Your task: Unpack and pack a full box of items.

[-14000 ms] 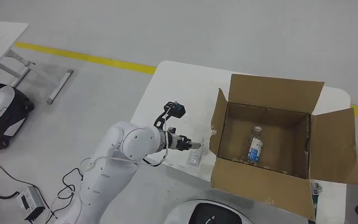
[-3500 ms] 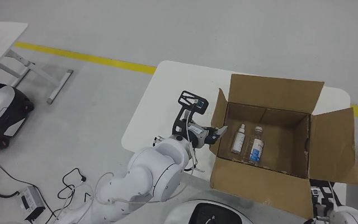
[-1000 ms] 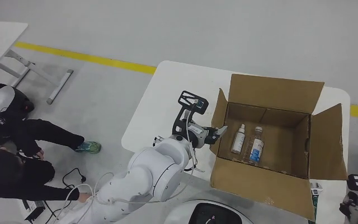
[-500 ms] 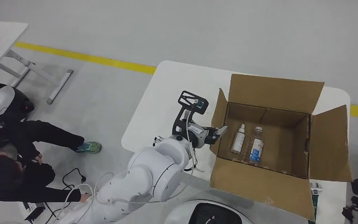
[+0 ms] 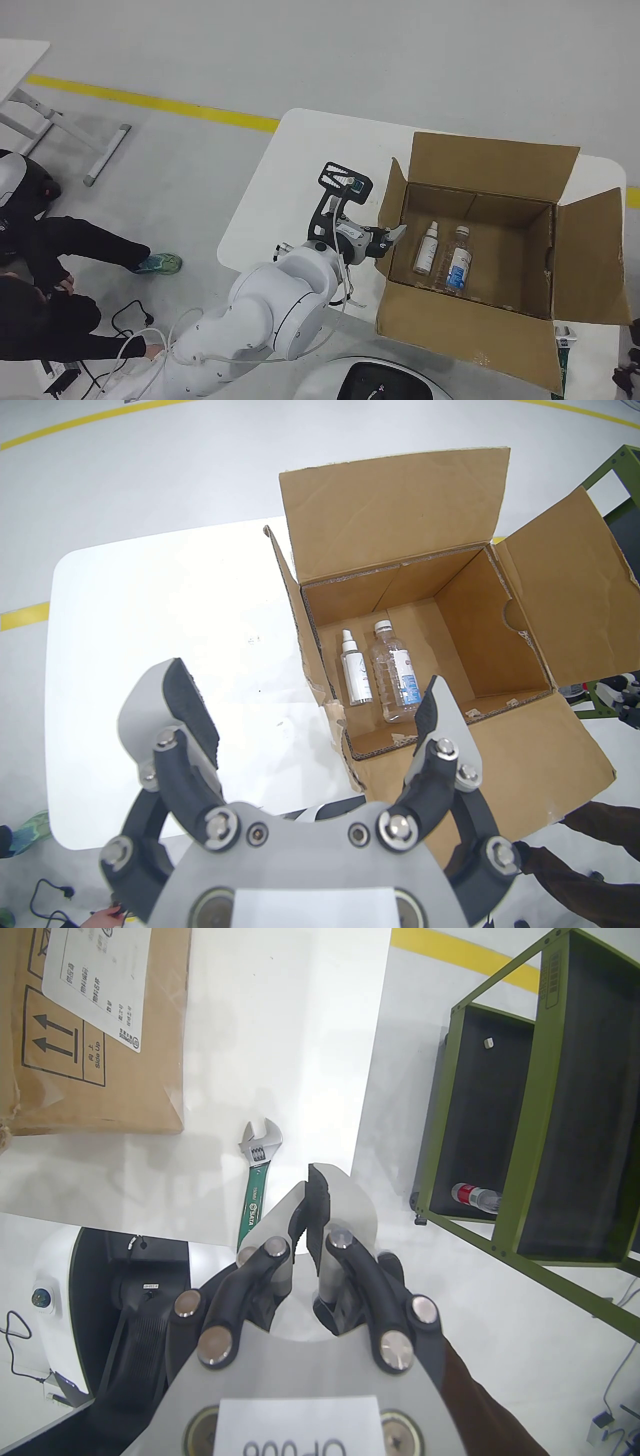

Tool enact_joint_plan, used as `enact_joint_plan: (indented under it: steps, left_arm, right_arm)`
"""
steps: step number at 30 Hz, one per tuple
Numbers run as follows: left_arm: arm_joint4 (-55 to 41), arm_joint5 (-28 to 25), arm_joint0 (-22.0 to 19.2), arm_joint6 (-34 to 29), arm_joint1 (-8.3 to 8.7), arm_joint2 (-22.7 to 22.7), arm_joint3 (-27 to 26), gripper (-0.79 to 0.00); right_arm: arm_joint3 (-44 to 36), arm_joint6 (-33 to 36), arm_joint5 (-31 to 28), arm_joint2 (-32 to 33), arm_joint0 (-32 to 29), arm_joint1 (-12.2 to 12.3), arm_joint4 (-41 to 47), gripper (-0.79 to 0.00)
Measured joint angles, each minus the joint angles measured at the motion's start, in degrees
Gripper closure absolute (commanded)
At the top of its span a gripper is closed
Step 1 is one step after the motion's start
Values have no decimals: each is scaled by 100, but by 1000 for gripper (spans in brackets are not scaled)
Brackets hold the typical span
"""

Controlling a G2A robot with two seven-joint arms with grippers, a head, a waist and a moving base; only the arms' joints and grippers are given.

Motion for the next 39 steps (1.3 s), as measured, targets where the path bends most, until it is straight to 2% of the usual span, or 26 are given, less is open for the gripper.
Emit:
enact_joint_plan:
  steps: [9,14,19,22,25,32,36,39]
  left_arm:
    - [0,0,0,0,0,0,0,-785]
    - [0,0,0,0,0,0,0,-785]
    - [0,0,0,0,0,0,0,-785]
    - [0,0,0,0,0,0,0,-785]
    - [0,0,0,0,0,0,0,-785]
    - [0,0,0,0,0,0,0,-785]
    - [0,0,0,0,0,0,0,-785]
    - [0,0,0,0,0,0,0,-785]
  right_arm:
    - [-11,-131,-67,-60,-36,16,-235,0]
    - [-357,549,-11,-331,135,52,-888,0]
    - [-355,1198,34,-690,442,62,-928,0]
    - [-156,1386,220,-854,554,51,-790,0]
    - [18,1285,570,-871,545,26,-546,0]
    - [226,956,1689,-640,151,-52,192,0]
    - [306,1092,2026,-532,23,-63,333,0]
    - [324,1130,2051,-530,27,-62,334,0]
